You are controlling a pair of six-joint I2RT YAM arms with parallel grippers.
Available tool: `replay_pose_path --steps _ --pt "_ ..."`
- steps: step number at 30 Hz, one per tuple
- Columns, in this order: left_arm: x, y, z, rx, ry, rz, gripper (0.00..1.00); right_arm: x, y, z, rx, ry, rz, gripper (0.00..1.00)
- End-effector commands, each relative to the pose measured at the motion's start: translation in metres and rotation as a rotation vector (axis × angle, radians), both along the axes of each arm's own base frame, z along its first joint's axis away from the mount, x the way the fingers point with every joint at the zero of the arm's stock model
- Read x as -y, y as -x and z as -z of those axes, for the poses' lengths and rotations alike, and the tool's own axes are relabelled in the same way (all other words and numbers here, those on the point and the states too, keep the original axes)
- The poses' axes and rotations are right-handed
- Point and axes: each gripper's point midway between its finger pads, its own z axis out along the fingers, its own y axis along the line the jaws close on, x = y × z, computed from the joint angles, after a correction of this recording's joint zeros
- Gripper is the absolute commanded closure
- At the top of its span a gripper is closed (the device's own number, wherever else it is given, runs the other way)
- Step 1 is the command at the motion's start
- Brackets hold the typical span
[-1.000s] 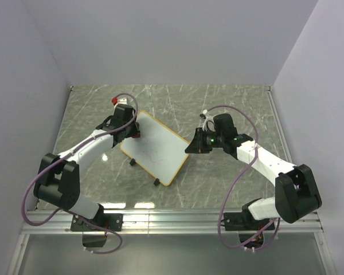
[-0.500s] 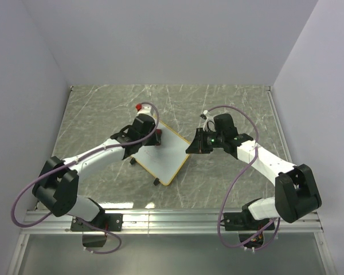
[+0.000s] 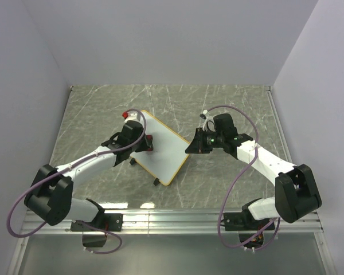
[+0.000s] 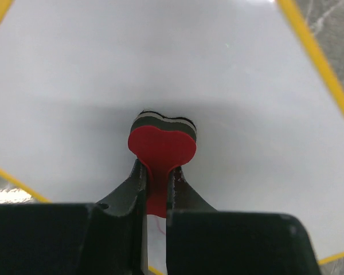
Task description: Erase the whiteboard
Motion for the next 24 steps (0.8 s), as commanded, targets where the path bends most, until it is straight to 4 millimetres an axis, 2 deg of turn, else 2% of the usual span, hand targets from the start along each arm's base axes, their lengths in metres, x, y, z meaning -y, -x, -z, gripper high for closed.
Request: replay_pose_path --steps 1,4,8,14,24 --pt "-0.016 0.016 0.033 -0.091 -0.032 -0.032 1.00 0.025 0.014 0.038 -0.071 0.166 0.023 1.00" --pt "-0.018 0.025 0.050 -0.138 -0.028 -0.041 1.00 0.023 0.014 0.039 -0.076 0.164 0.021 1.00" --pt "-0.016 0.033 0.063 -0.169 0.004 -0.044 1.00 0.022 0.012 0.039 -0.083 0.163 0.017 1.00" --pt "-0.040 0.040 0.078 -0.202 0.039 -0.131 1.00 0.018 0.012 0.037 -0.084 0.165 0.003 1.00" --pt "-0.050 0.066 0.112 -0.296 0.037 -0.160 1.00 0.014 0.011 0.036 -0.086 0.171 -0.009 1.00"
